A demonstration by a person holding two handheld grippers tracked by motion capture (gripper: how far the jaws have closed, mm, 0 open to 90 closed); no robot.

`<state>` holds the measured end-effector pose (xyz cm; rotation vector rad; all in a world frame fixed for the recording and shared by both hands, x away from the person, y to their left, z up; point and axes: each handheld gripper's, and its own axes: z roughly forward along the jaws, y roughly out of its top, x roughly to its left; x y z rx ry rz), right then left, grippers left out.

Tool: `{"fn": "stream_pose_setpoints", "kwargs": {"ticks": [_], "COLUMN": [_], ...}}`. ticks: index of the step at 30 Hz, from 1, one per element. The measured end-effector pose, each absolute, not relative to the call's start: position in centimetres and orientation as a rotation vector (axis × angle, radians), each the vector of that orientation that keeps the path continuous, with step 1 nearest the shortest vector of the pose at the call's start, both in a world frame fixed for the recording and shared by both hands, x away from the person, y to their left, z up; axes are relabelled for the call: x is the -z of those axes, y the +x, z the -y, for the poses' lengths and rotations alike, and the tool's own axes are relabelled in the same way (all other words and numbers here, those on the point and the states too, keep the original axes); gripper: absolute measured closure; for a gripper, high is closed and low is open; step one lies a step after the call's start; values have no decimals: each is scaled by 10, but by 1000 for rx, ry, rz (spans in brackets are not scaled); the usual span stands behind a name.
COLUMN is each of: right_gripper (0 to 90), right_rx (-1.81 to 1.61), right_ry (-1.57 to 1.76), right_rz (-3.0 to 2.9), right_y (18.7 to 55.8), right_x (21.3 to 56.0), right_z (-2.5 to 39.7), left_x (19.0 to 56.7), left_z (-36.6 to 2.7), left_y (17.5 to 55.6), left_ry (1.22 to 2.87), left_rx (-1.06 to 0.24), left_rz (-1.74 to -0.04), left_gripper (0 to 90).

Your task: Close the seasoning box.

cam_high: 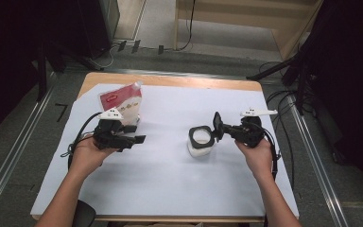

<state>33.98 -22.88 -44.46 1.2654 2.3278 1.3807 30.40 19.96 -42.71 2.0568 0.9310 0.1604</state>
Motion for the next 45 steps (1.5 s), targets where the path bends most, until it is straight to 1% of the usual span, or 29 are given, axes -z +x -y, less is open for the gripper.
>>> {"fn": "stream_pose_setpoints", "kwargs": {"ticks": [4,16,20,45], "right_gripper": [900,900,900,900], "right_rx": [-1377,-1446,-1449,-1452], "right_ry": [1245,1239,1232,1182], "right_rz": [-2322,-2293,-2299,-2357], "right_y": [339,332,332,328], "right_x": [441,430,429,432], "right_z": [222,222,220,200], "left_x": [428,430,430,432], "left_z": [-198,-198,-198,-201], "left_y": [304,305,306,306], "left_ry": [2066,2078,2084,2090], "left_rx": [-155,-157,-137,-139], "left_rz": [-916,-924,-924,-945], "left_gripper": [421,420,413,421]}}
